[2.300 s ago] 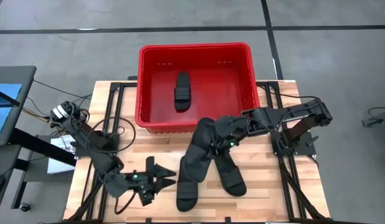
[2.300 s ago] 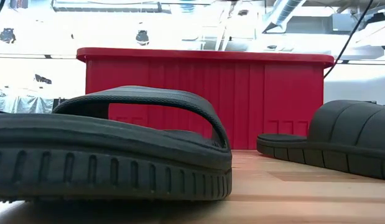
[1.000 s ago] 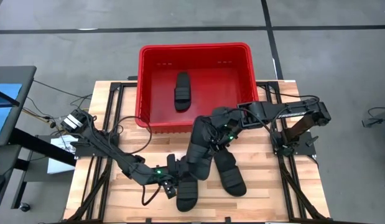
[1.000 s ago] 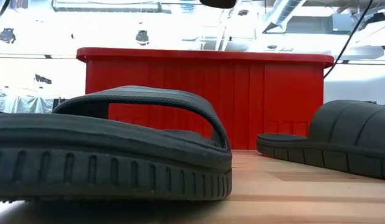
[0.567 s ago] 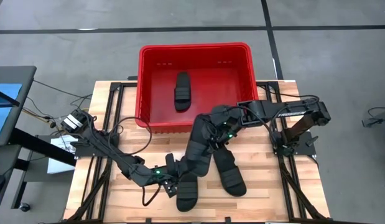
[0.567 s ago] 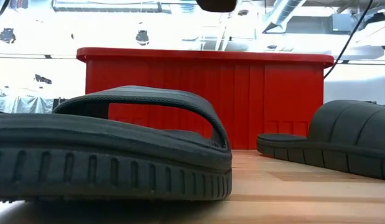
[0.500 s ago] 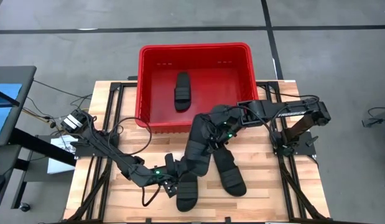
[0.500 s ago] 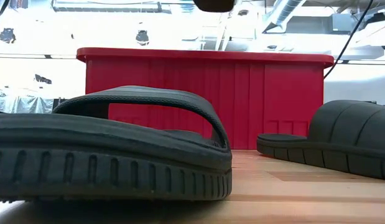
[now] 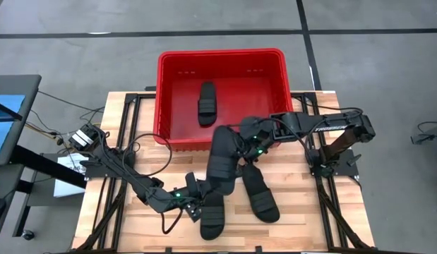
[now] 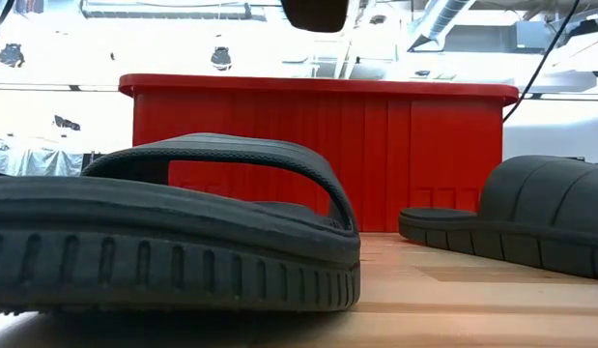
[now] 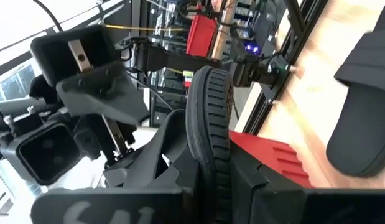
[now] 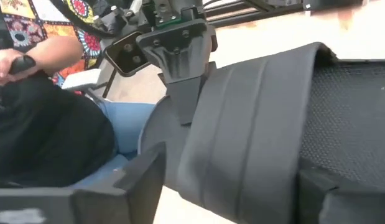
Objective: Pick and place slides into bin
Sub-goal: Put the black slide into the red container
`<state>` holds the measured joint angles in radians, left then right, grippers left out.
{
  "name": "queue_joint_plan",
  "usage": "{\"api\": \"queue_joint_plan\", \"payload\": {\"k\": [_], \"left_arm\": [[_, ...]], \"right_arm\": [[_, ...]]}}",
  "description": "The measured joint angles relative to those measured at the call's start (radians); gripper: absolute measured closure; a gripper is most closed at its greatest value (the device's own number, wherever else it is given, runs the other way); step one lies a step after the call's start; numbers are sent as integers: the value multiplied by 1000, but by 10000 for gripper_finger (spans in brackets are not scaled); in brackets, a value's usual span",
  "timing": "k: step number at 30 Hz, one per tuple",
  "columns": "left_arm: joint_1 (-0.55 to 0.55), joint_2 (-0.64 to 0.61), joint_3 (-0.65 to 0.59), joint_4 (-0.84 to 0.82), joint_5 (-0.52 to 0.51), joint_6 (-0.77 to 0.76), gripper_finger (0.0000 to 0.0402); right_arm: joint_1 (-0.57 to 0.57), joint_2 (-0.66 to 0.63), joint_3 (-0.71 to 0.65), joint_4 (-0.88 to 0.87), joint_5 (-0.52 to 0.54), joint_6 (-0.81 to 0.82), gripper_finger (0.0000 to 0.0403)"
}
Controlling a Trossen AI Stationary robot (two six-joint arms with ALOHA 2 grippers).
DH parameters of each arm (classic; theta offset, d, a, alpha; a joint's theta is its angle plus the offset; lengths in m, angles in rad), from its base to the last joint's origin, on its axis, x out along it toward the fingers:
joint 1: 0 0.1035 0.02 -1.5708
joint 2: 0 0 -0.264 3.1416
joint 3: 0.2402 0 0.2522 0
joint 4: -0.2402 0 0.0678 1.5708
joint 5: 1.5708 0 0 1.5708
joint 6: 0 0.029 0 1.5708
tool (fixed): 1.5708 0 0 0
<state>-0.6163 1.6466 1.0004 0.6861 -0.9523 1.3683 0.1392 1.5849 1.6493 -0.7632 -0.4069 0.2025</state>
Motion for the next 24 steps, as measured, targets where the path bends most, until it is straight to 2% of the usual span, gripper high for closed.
{"api": "queue_joint_plan", "payload": {"k": [4,10,12,16,20,24], "left_arm": [[0,-5,0,-2,-30,9,374],[0,-65,0,-75,-59,-40,374],[2,-100,-2,-120,-124,-53,374],[16,-168,-2,-208,-154,-69,374],[48,-289,-2,-378,-46,-191,374],[117,-412,-2,-552,65,-291,374]], "right_arm": [[-29,-34,1,-35,-7,-20,132],[-67,-118,-1,-75,17,-18,127],[-73,-151,-2,-97,61,-16,127],[-75,-205,-1,-174,215,25,127],[-61,-232,-1,-266,344,78,127],[-18,-230,-1,-334,395,118,127]]}}
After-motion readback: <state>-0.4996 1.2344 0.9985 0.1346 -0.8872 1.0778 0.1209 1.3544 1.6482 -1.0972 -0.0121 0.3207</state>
